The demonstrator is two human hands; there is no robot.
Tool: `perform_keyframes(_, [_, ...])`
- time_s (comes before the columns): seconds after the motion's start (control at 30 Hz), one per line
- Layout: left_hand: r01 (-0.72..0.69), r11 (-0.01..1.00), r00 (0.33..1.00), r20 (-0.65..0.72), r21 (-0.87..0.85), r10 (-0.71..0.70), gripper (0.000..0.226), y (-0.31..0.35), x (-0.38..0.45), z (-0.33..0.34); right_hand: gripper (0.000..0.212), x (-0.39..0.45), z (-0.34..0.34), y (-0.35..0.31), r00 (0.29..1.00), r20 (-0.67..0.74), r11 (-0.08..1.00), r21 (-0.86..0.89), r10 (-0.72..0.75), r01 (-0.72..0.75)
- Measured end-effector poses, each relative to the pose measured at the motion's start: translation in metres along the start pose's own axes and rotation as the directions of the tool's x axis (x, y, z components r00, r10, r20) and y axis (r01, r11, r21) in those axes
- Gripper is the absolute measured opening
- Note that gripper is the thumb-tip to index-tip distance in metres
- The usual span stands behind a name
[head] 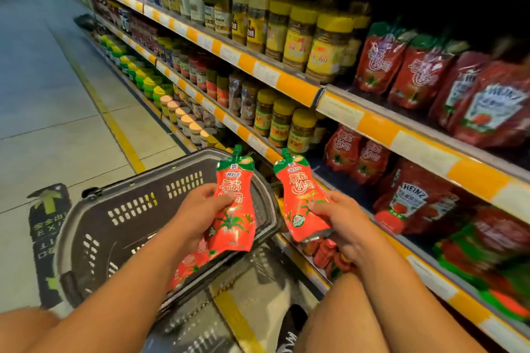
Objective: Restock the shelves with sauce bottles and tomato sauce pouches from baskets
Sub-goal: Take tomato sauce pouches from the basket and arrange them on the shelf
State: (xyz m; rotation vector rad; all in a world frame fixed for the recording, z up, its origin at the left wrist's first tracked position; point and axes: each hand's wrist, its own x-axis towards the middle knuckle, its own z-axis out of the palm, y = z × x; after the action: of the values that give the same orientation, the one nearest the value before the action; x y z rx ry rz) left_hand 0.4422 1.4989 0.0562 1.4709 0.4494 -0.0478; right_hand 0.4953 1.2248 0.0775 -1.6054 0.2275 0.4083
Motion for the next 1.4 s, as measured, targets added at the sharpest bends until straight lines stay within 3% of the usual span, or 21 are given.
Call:
perform_keyframes(0.23, [-0.066,0.978,0.996,0.078,0.198,0.051,0.017,0.033,0.008,0.078,0.031,0.0,-0.031,0.002,0.988,-0.155,0.996,0.092,0.014,0.0])
perform_keyframes(0.4, [-0.073,0.973,0.989,0.141,0.219,0.043,0.018,0.05,0.02,0.109,0.034,0.004,-0.045,0.0,0.959,-0.282,0.994,0.09,-0.036,0.064])
perform_keyframes(0.67, [-0.129,0.95,0.984,0.152,0.283,0.089,0.017,0.056,0.049,0.144,0.036,0.026,-0.05,-0.005,0.926,-0.361,0.988,0.06,-0.111,0.142])
perform_keyframes(0.9, [-0.217,0.924,0.971,0.164,0.316,0.172,0.013,0.069,0.075,0.173,0.022,0.052,-0.049,-0.008,0.85,-0.506,0.966,0.113,-0.144,0.231])
perform_keyframes(0.97, [-0.239,0.916,0.966,0.177,0.321,0.19,0.014,0.073,0.082,0.182,0.028,0.058,-0.048,-0.008,0.824,-0.544,0.959,0.114,-0.159,0.261])
perform_keyframes(1.07, [-0.281,0.898,0.955,0.195,0.339,0.225,0.014,0.077,0.094,0.194,0.061,0.065,-0.049,-0.011,0.789,-0.583,0.946,0.099,-0.197,0.31])
perform_keyframes(1.23, [-0.372,0.864,0.922,0.241,0.34,0.302,0.013,0.079,0.105,0.211,0.072,0.076,-0.05,-0.011,0.761,-0.612,0.957,0.023,-0.216,0.29])
perform_keyframes(1.4, [-0.389,0.88,0.914,0.235,0.273,0.331,0.02,0.082,0.114,0.222,0.068,0.083,-0.053,-0.009,0.741,-0.624,0.962,-0.065,-0.247,0.266])
